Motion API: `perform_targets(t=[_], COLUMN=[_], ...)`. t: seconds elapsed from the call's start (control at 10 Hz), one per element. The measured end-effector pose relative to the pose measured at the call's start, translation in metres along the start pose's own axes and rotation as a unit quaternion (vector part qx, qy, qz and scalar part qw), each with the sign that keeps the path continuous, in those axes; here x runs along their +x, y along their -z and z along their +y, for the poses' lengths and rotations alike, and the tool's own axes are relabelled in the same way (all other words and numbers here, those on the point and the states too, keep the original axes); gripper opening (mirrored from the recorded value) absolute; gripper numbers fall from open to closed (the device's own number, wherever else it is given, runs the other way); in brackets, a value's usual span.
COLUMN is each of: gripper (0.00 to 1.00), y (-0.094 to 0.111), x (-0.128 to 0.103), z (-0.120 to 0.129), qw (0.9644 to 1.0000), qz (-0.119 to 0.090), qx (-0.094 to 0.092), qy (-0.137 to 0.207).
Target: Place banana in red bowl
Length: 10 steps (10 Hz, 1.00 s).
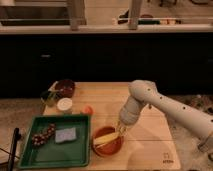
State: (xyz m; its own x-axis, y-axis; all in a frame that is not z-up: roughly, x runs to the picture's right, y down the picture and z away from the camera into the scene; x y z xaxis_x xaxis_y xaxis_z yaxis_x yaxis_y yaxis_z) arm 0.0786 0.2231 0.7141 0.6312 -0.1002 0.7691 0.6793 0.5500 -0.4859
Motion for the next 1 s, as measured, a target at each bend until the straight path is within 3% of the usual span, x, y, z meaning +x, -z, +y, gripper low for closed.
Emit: perform_targets(t=[0.2,0.5,0.7,1.0], gripper=[0.12,0.13,0.23,0.25], y=[0.0000,-0.0001,0.0002,0.0008], x=[0.0016,0.0032,0.0046,0.0065], z=[0.0010,0.0017,0.0025,0.0036], qw=[1.0000,1.0000,1.0000,1.0000], qz=[-0.002,-0.005,-0.006,-0.008], qx=[0.000,0.000,0.000,0.001], qy=[0.001,0.003,0.003,0.004])
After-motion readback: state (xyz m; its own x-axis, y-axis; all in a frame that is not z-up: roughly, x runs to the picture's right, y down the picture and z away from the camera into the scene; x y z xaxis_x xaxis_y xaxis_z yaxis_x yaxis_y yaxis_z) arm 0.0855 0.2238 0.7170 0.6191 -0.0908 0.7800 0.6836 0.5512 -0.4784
